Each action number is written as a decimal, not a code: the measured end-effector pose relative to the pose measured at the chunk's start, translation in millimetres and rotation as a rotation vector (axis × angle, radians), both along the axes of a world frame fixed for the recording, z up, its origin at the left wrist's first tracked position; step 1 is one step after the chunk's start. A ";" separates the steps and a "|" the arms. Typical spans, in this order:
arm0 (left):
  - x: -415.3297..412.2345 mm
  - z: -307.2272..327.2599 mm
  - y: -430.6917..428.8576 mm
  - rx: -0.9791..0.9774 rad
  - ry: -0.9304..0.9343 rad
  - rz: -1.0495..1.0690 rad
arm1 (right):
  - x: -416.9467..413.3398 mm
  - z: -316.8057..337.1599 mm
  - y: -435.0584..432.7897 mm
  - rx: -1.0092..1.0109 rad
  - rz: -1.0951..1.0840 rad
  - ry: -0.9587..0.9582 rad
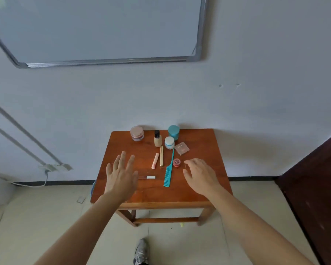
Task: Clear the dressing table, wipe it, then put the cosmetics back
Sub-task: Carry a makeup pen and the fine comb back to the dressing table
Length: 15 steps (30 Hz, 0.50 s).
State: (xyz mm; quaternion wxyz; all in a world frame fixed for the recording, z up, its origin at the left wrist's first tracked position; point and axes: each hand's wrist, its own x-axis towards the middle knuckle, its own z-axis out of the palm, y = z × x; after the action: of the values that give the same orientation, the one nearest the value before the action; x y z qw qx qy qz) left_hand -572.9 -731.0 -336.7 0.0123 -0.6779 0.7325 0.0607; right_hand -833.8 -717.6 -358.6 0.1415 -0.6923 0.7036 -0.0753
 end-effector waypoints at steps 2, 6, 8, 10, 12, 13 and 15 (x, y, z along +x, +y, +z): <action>12.4 -15.3 -34.9 0.063 -0.030 -0.081 | 13.6 -7.7 -20.7 0.049 -0.099 -0.023; 30.8 -40.9 -86.3 0.183 -0.041 -0.308 | 43.1 -26.1 -47.3 0.198 -0.270 -0.044; 35.8 -54.5 -106.3 0.213 -0.021 -0.402 | 55.5 -40.2 -56.8 0.255 -0.339 -0.067; 35.9 -68.5 -118.7 0.240 0.002 -0.448 | 66.6 -56.4 -62.6 0.314 -0.422 -0.104; 31.4 -82.7 -123.6 0.272 0.023 -0.472 | 77.1 -70.9 -65.4 0.385 -0.501 -0.134; 28.3 -89.4 -124.1 0.296 0.033 -0.480 | 82.0 -76.4 -65.8 0.410 -0.534 -0.137; 22.9 -103.4 -121.9 0.327 0.025 -0.519 | 89.6 -85.7 -65.5 0.418 -0.581 -0.124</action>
State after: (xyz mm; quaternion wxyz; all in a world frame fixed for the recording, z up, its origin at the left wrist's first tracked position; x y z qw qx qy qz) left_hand -550.0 -852.9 -440.1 0.1274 -0.4565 0.8618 0.1810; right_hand -744.2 -783.1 -444.3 0.2953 -0.4137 0.8611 -0.0087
